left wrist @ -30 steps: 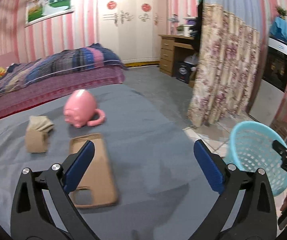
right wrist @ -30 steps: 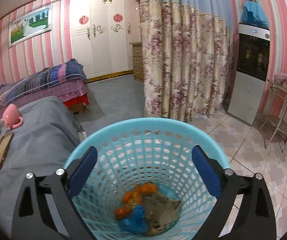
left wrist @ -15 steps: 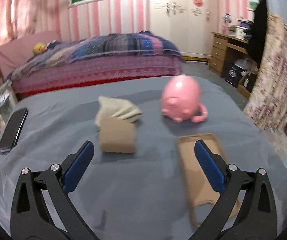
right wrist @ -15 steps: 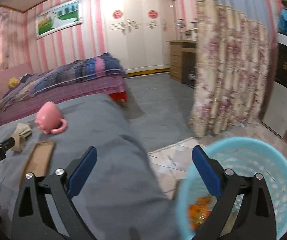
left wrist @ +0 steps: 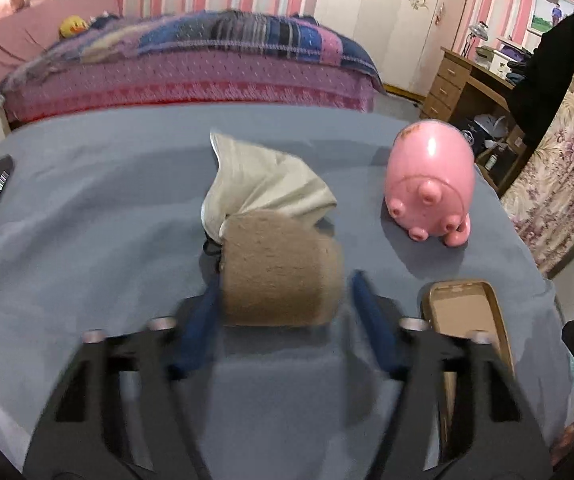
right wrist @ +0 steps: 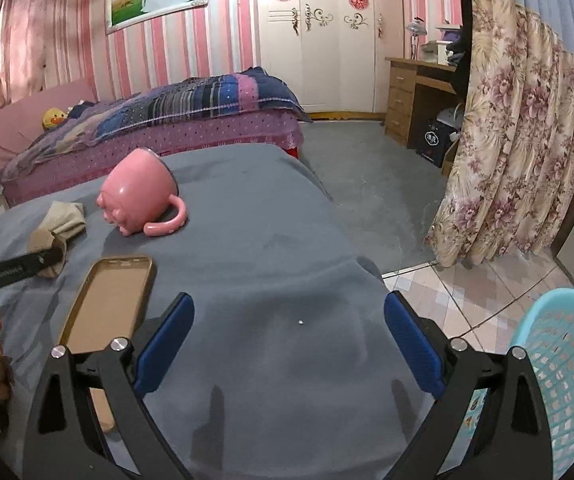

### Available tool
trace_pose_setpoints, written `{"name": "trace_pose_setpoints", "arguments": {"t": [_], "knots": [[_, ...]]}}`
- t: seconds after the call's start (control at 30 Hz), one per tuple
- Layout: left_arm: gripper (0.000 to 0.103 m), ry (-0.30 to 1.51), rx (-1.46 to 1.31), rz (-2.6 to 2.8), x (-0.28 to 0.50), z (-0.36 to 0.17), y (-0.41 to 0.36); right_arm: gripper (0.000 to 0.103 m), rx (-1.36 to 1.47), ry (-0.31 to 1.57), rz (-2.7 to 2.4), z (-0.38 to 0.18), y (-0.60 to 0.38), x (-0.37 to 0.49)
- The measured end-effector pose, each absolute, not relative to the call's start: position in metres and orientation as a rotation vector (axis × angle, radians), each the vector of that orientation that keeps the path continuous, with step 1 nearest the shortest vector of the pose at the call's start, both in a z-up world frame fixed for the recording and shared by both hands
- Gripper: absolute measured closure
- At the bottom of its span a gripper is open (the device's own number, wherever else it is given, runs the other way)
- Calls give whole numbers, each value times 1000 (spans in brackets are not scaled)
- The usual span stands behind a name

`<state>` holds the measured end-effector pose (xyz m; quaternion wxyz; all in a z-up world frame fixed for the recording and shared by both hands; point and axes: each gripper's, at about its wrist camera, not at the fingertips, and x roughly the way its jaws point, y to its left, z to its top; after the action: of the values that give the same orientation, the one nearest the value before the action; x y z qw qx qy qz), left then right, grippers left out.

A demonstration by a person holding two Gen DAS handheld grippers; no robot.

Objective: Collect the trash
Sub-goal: 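Grasp the brown cardboard tube with the left tool, then grasp the beige cloth with the right tool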

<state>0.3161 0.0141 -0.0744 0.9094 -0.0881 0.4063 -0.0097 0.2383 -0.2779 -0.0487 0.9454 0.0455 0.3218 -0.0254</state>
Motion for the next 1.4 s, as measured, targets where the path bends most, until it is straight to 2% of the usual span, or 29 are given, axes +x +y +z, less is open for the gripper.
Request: {"name": "trace_pose_setpoints", "arguments": {"t": [0.2, 0.43, 0.93, 1.23, 1.27, 1.4], "knots": [[50, 767, -116, 32, 293, -53, 26, 9, 68, 658, -44, -47, -263, 239], [50, 702, -70, 222, 267, -26, 86, 9, 36, 647, 70, -32, -205, 242], [50, 734, -224, 432, 263, -42, 216, 9, -59, 677, 233, -40, -44, 311], [50, 762, -244, 452, 267, -52, 228, 11, -92, 722, 238, -47, -12, 344], [50, 766, -244, 454, 268, -53, 228, 13, -95, 728, 241, -48, -11, 346], [50, 769, -203, 464, 270, -53, 222, 35, -100, 781, 277, -54, -6, 355]]}}
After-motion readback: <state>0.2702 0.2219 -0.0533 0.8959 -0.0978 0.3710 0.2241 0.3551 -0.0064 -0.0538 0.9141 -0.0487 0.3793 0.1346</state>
